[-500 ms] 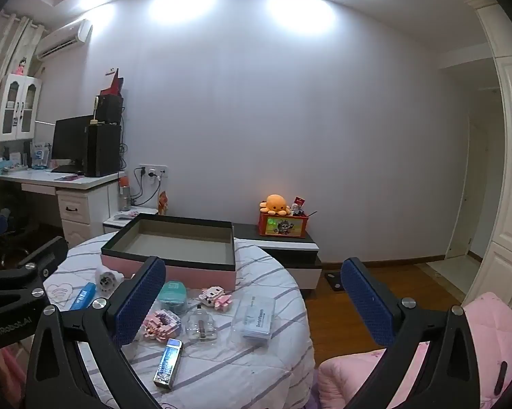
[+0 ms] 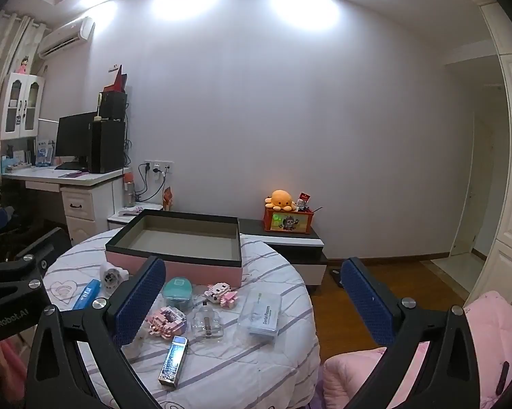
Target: Organize rigid objects
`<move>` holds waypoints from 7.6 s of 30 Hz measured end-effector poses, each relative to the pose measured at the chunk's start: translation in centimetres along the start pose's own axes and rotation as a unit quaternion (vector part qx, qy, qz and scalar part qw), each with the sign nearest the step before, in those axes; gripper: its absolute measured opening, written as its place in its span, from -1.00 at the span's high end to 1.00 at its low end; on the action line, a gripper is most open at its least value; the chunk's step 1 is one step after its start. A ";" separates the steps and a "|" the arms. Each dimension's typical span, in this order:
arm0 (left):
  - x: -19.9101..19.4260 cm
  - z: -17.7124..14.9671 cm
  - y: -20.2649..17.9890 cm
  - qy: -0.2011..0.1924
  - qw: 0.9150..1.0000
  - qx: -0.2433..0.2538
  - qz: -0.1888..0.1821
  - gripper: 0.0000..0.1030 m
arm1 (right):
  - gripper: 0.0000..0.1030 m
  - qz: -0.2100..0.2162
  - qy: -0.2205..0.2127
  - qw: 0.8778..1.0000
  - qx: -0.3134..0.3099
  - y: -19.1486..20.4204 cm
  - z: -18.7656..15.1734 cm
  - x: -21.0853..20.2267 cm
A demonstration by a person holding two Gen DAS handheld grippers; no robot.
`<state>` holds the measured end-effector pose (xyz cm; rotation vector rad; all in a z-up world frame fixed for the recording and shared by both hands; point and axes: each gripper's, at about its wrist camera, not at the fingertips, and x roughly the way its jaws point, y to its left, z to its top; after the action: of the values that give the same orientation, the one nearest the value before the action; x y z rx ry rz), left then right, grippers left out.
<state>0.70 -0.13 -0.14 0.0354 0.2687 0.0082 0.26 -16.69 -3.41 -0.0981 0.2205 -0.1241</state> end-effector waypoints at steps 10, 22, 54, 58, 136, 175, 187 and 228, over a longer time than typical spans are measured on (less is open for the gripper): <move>-0.3 0.0 0.3 0.001 1.000 -0.001 -0.002 -1.00 | -1.00 0.002 0.001 1.000 -0.010 0.3 0.5 0.0; -0.4 -0.1 0.8 0.003 1.000 0.001 -0.010 -0.99 | -1.00 -0.002 0.009 1.000 -0.013 0.5 0.7 -0.4; -1.0 0.2 0.8 0.009 1.000 0.009 0.001 -0.99 | -1.00 -0.007 0.008 1.000 -0.017 0.4 0.7 -1.0; -0.7 0.1 0.6 0.011 1.000 0.013 0.007 -0.99 | -1.00 -0.007 0.008 1.000 -0.018 0.5 0.8 -0.9; 21.4 -8.9 6.6 0.348 0.934 0.035 0.073 -0.55 | -1.00 -0.032 0.303 0.952 -0.029 -1.7 -7.1 21.0; 16.1 -3.7 5.5 0.257 0.966 0.022 0.005 0.48 | -0.27 0.053 0.252 0.966 0.029 -2.5 -3.5 17.6; 10.9 4.0 4.0 0.124 0.992 0.021 -0.019 0.48 | -0.27 0.063 0.131 0.989 0.029 -2.5 2.6 12.0; 12.5 6.6 2.5 0.080 0.996 0.027 -0.019 0.48 | -0.27 0.091 0.065 0.994 0.011 -2.2 5.8 11.1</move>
<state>14.49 2.27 2.99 0.0843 0.4301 -0.0351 12.08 -19.87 0.13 -0.0477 0.3572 0.0488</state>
